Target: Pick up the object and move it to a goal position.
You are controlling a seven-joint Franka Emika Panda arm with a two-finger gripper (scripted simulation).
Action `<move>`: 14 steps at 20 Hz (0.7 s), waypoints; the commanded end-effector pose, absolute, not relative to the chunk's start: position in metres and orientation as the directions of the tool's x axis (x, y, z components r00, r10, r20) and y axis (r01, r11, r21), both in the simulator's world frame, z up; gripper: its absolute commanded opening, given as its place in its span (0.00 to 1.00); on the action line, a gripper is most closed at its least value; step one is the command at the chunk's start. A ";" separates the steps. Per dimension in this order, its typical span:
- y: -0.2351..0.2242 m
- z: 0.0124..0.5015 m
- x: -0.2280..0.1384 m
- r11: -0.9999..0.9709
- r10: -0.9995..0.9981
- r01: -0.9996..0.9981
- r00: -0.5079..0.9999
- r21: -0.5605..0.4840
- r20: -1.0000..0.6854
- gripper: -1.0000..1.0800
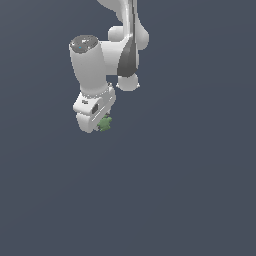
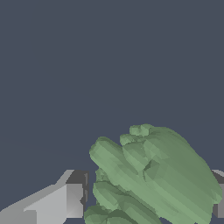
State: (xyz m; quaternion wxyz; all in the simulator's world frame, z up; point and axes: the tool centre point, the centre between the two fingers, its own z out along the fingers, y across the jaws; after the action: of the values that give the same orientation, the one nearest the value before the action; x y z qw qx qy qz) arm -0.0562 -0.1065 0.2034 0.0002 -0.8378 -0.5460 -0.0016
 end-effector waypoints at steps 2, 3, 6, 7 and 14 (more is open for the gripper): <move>-0.115 0.227 -0.045 -0.404 0.915 0.915 0.404 0.000 0.002 0.00; -0.117 0.233 -0.043 -0.404 0.915 0.915 0.404 0.000 0.002 0.00; -0.122 0.247 -0.036 -0.404 0.915 0.915 0.404 0.000 0.001 0.00; -0.123 0.251 -0.034 -0.404 0.915 0.915 0.404 0.000 0.001 0.00; -0.128 0.265 -0.026 -0.404 0.915 0.915 0.404 0.000 0.000 0.00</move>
State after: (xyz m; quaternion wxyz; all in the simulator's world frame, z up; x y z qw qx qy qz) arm -0.0272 -0.1276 0.2629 -0.0001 -0.8381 -0.5456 -0.0004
